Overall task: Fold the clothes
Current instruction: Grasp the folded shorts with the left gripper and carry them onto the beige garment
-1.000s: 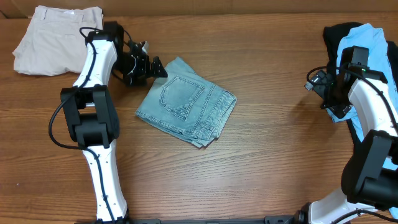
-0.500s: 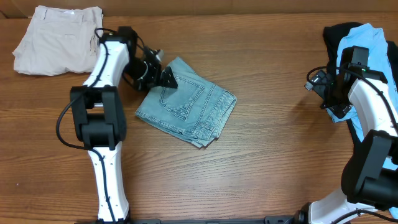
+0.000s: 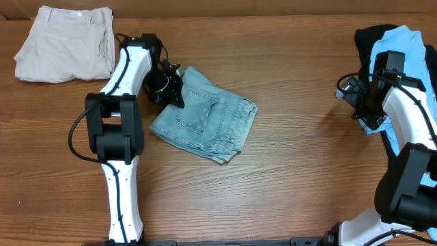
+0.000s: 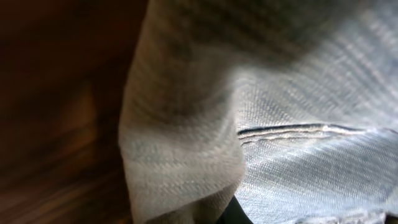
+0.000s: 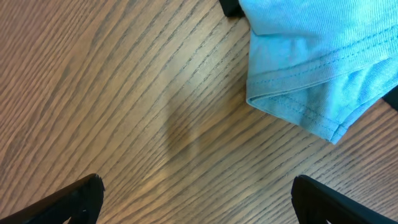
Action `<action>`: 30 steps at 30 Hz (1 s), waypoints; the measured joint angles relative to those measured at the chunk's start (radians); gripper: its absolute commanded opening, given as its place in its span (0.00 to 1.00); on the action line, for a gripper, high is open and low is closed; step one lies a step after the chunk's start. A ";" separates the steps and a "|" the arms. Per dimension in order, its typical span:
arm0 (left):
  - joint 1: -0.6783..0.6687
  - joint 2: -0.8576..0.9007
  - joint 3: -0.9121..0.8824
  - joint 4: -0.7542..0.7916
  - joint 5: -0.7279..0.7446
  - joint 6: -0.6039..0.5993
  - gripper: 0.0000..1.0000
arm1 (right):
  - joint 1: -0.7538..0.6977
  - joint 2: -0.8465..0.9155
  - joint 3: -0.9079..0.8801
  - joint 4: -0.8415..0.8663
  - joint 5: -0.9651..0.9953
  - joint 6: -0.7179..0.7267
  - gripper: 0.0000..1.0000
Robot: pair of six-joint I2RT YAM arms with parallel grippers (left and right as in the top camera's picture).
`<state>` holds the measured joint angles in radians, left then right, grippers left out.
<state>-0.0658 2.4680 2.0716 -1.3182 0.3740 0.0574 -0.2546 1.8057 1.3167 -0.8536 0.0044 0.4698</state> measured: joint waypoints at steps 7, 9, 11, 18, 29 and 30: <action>0.004 0.038 0.278 -0.072 -0.274 -0.087 0.07 | 0.000 0.000 0.000 0.000 0.000 0.001 1.00; 0.009 0.038 0.365 -0.073 -0.343 -0.104 0.08 | 0.000 0.000 0.000 0.000 0.000 0.000 1.00; 0.016 0.038 0.430 -0.063 -0.388 -0.111 0.08 | 0.000 0.000 0.000 0.000 0.000 0.000 1.00; 0.070 0.038 0.539 0.018 -0.507 -0.122 0.04 | 0.000 0.000 0.000 0.000 0.000 0.000 1.00; 0.186 0.038 0.549 0.139 -0.634 -0.142 0.04 | 0.000 0.000 0.000 0.000 0.000 0.000 1.00; 0.193 0.038 0.555 0.141 -0.640 -0.142 0.04 | 0.000 0.000 0.000 0.000 0.000 0.000 1.00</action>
<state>0.1276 2.5061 2.6270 -1.1774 -0.2661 -0.0841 -0.2546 1.8057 1.3167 -0.8532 0.0040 0.4702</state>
